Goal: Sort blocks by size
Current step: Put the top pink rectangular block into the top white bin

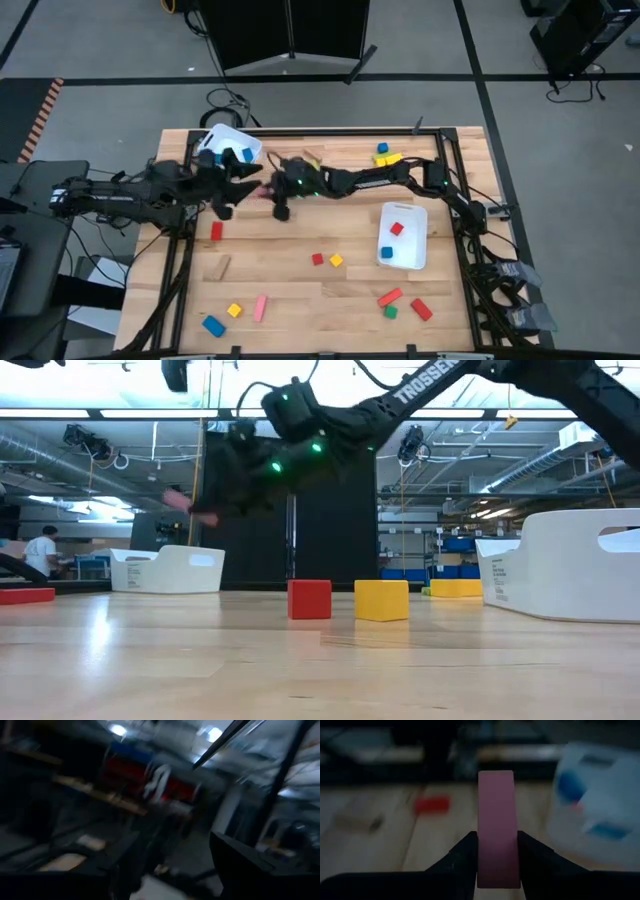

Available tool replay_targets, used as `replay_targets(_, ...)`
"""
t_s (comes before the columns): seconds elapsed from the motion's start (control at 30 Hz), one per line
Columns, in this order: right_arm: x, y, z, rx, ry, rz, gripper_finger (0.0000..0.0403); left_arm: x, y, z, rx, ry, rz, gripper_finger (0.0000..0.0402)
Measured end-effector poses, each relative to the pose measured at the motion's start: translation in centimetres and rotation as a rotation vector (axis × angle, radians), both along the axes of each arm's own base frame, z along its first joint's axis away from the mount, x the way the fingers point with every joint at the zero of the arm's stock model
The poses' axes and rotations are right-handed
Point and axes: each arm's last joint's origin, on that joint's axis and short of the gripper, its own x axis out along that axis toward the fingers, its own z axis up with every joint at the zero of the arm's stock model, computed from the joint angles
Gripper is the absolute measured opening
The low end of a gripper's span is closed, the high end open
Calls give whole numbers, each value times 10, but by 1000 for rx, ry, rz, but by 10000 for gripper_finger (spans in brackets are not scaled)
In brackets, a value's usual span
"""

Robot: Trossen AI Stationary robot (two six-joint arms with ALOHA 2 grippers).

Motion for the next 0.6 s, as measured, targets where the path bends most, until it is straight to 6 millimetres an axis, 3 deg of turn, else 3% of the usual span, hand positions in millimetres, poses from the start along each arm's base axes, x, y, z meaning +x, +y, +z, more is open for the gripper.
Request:
replay_targets(0.17,27,-35,23,-17,-108,-59,117,-13,-1,11,30,-94,-12,247)
replay_targets(0.43,59,-92,8,10,-171,-142,117,-16,-1,13,34,-121,-22,247)
replay_targets(0.6,55,-116,-18,81,-190,-205,117,-15,-1,13,40,-116,-32,247)
